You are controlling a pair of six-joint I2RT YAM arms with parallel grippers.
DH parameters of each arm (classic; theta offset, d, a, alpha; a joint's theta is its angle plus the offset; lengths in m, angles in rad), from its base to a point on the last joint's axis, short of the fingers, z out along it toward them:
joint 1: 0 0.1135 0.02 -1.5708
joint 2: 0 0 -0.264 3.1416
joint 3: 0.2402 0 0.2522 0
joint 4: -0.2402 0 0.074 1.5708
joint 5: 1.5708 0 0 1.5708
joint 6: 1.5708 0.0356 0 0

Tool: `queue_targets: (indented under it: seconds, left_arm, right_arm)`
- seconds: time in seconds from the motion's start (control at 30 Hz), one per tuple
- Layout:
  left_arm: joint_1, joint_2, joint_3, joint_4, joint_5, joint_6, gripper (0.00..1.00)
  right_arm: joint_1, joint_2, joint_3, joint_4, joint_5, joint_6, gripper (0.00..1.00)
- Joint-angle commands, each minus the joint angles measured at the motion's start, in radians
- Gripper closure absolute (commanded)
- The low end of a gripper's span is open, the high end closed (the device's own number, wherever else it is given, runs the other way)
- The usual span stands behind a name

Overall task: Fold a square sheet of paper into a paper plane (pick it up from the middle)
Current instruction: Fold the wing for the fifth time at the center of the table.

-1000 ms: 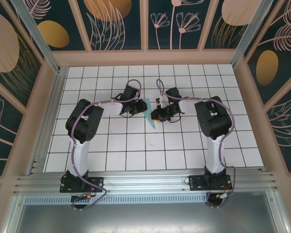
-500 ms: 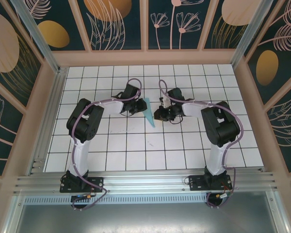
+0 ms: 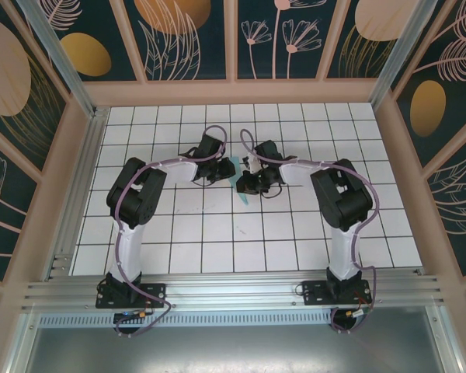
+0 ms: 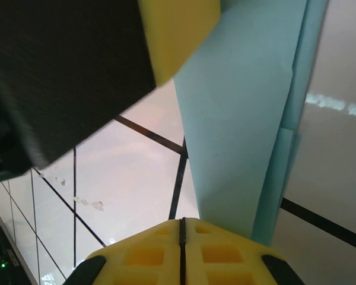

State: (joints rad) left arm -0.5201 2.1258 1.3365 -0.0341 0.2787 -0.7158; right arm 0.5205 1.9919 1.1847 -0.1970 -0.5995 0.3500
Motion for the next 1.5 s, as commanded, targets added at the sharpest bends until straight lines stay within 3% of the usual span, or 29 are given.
queue_targets:
  seconds: [0.0,0.27,0.67,0.93,1.13,1.47]
  left_arm:
    - [-0.001,0.046,-0.005,-0.055,-0.034,-0.008,0.81]
    - [-0.001,0.043,-0.004,-0.065,-0.059,-0.012,0.81]
    - [-0.001,0.048,-0.005,-0.069,-0.068,-0.02,0.81]
    - [-0.001,0.045,-0.007,-0.063,-0.065,-0.017,0.81]
    - [-0.001,0.045,-0.01,-0.053,-0.054,-0.015,0.81]
    - [-0.001,0.034,-0.01,-0.047,-0.042,-0.015,0.81]
  right_arm:
    - [0.003,0.035,0.021,-0.048,-0.015,0.006,0.9]
    - [-0.002,0.024,-0.037,-0.105,-0.042,-0.026,0.9]
    - [-0.007,-0.126,-0.267,-0.142,-0.12,-0.04,0.9]
    - [-0.051,-0.258,-0.21,-0.074,-0.078,0.028,0.9]
    - [-0.05,-0.134,-0.086,-0.053,-0.052,0.033,0.91]
    - [-0.039,0.012,-0.023,-0.049,-0.124,-0.004,0.91]
